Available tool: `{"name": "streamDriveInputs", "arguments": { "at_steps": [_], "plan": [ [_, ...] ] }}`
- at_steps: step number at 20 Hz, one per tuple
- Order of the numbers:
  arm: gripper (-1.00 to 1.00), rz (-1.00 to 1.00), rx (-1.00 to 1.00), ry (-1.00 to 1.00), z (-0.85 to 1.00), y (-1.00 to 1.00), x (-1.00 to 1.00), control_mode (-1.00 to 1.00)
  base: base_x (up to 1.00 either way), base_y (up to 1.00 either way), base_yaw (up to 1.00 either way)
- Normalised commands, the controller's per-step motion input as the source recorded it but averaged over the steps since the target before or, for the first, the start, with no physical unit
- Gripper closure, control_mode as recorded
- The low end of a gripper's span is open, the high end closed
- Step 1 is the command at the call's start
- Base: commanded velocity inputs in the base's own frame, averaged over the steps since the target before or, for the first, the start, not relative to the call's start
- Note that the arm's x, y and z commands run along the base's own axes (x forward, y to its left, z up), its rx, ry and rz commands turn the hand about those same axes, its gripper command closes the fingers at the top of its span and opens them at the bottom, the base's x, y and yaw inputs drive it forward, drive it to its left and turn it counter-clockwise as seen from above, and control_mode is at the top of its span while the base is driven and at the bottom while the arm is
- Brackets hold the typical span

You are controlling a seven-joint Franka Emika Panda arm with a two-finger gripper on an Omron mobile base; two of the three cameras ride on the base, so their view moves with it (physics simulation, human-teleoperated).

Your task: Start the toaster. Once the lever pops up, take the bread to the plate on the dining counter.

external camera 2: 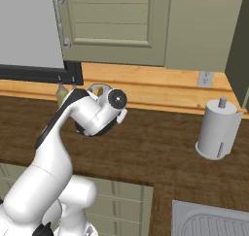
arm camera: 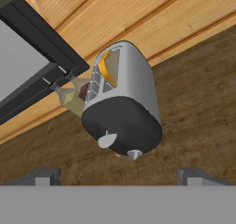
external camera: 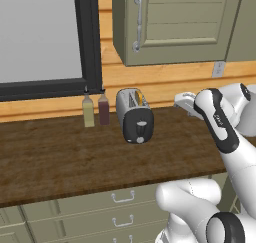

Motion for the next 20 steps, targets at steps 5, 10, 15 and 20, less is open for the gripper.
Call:
{"name": "streamDriveInputs", "arguments": {
  "at_steps": [5,10,15,20],
  "plan": [
    [-1.0,0.0,0.0,0.0,0.0,0.0,0.0,-1.0,0.0,0.0,0.0],
    [-1.0,0.0,0.0,0.0,0.0,0.0,0.0,-1.0,0.0,0.0,0.0],
    [-1.0,0.0,0.0,0.0,0.0,0.0,0.0,-1.0,0.0,0.0,0.0],
    [-1.0,0.0,0.0,0.0,0.0,0.0,0.0,-1.0,0.0,0.0,0.0]
  ]
}}
